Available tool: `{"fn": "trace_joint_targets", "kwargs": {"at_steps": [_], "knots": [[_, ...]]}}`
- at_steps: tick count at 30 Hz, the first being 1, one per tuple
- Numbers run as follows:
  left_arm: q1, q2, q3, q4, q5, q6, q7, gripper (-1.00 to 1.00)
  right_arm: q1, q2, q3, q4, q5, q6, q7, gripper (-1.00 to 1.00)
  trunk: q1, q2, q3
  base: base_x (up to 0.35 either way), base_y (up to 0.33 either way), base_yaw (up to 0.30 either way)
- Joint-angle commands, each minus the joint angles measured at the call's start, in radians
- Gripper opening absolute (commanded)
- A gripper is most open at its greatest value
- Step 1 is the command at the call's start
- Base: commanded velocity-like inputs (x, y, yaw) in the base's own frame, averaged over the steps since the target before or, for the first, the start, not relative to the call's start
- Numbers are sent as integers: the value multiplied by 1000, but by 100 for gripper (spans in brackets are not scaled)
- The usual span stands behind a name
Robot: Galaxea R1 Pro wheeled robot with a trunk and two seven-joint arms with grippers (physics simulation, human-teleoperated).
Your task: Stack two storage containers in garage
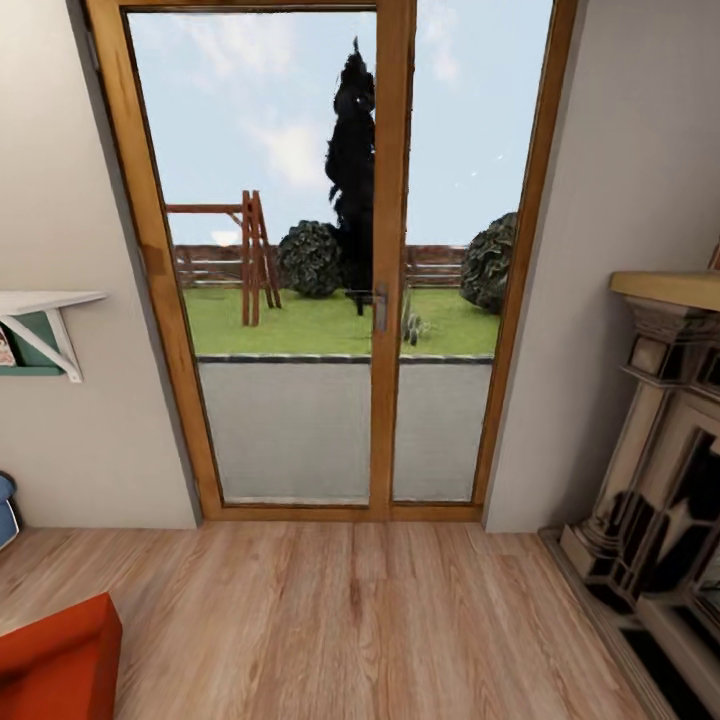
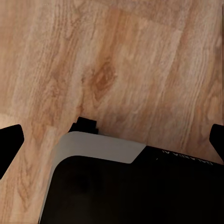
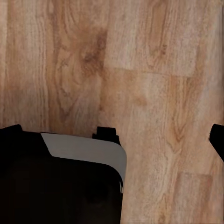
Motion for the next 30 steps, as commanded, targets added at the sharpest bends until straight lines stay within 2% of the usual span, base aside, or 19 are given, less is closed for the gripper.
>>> {"fn": "trace_joint_targets", "kwargs": {"at_steps": [1,9,30], "knots": [[-1,0,8,1,0,-3,2,100,-1,0,8,3,4,-5,-4,100,1,-1,-1,305,-126,0],[-1,0,8,2,0,-3,2,100,-1,-1,7,3,3,-8,-4,100,1,-1,-1,305,-126,98],[-1,0,8,1,0,-4,2,100,-1,-2,6,2,3,-8,-4,100,1,-1,-1,305,-123,262]]}}
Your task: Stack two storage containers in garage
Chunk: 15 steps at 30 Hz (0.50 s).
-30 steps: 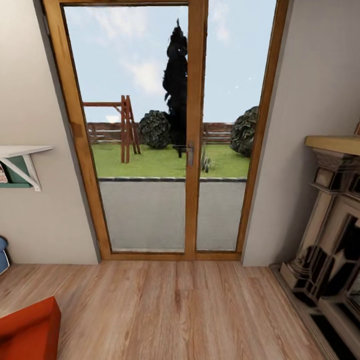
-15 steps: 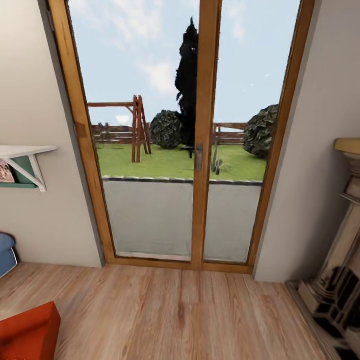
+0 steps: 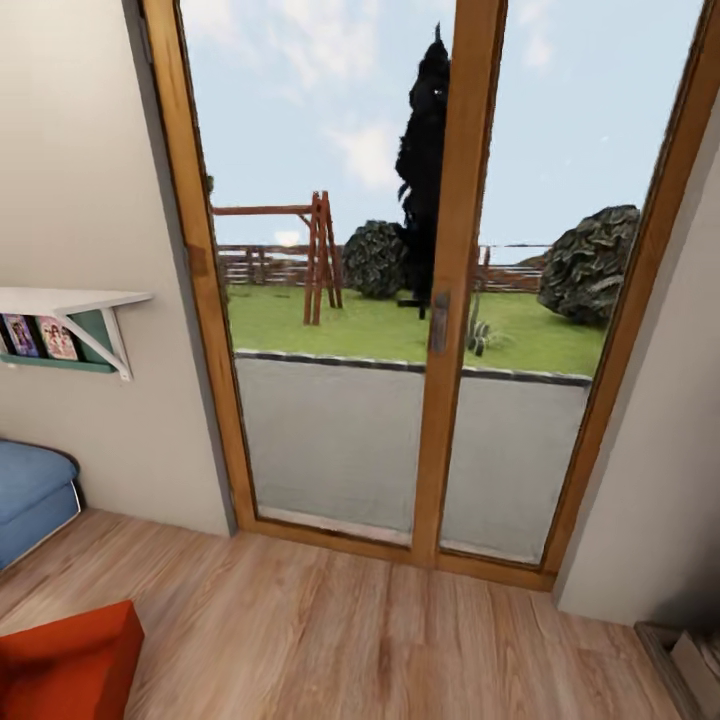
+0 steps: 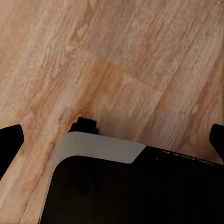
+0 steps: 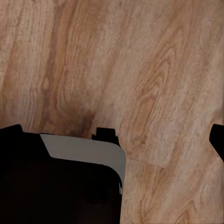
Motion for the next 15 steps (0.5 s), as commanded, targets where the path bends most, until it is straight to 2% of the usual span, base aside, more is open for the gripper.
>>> {"fn": "trace_joint_targets", "kwargs": {"at_steps": [1,6,15], "knots": [[-1,0,8,1,0,-4,2,100,-1,0,8,3,4,-5,-4,100,1,-1,-1,305,-68,268],[-1,0,8,1,0,-12,2,100,-1,0,8,4,4,-5,-4,100,1,-1,-1,243,-28,268],[-1,-1,8,0,0,-16,2,100,-1,0,8,3,5,-5,-4,100,1,-1,-1,34,-3,268]]}}
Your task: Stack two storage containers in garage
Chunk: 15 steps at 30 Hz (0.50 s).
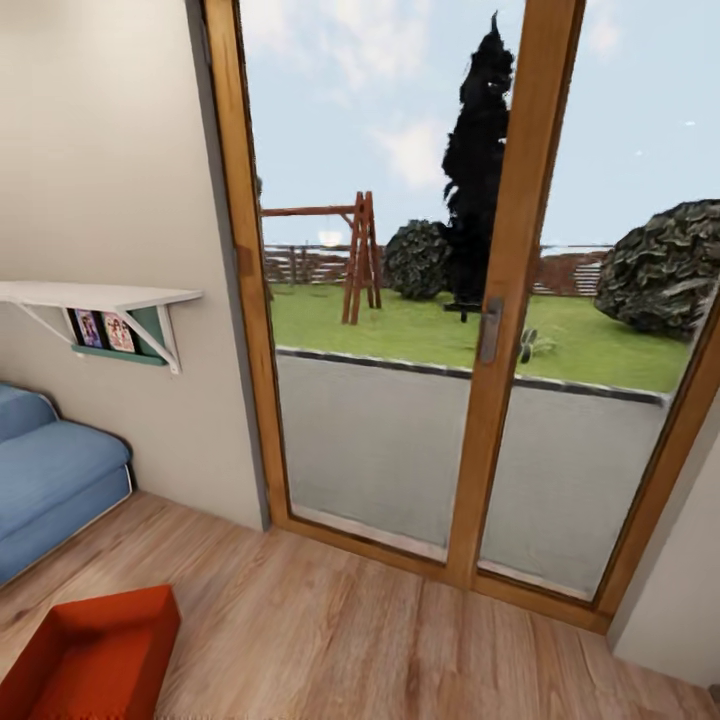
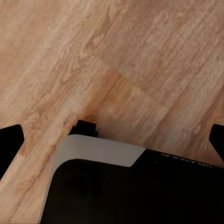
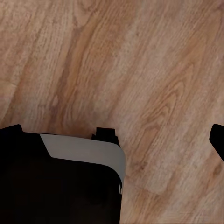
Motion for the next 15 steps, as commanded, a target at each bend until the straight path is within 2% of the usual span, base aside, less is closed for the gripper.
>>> {"fn": "trace_joint_targets", "kwargs": {"at_steps": [1,15], "knots": [[-1,-1,8,1,0,-3,2,100,-1,0,8,3,4,-5,-4,100,0,-1,-1,3,0,268],[-1,-1,9,1,0,-4,2,100,-1,0,8,3,4,-5,-4,100,0,-1,-1,0,0,268]]}}
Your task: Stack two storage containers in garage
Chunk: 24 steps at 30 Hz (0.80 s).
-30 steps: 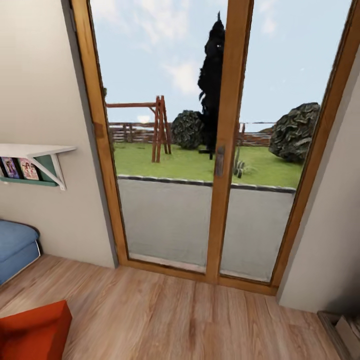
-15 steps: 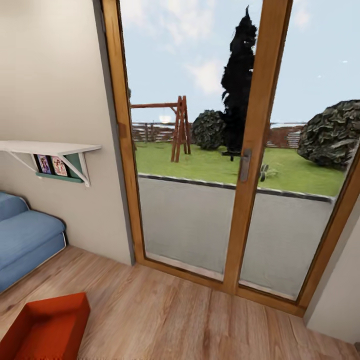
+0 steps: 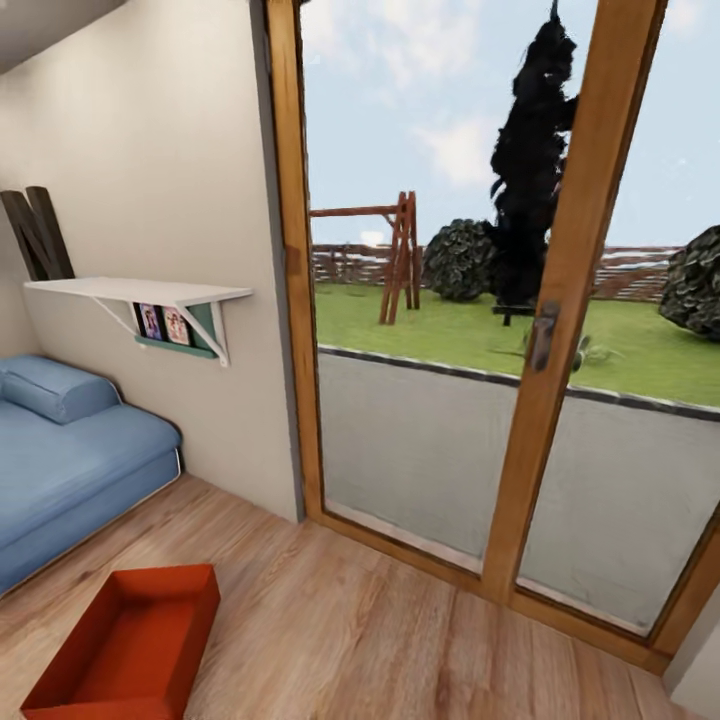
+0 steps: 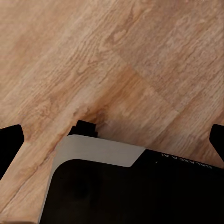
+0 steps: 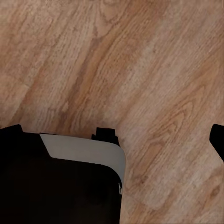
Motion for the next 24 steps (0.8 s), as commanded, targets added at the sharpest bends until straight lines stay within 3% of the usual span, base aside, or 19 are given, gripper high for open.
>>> {"fn": "trace_joint_targets", "kwargs": {"at_steps": [1,12,24], "knots": [[-1,0,8,1,-1,-3,2,100,-1,0,8,3,4,-5,-4,100,0,-1,-1,0,0,268],[-1,-1,8,1,-1,-3,2,100,-1,0,8,4,4,-5,-4,100,0,-1,-1,8,0,262],[-1,-1,7,1,-1,0,2,100,-1,0,8,3,2,-5,-4,100,0,-1,-1,271,-64,35]]}}
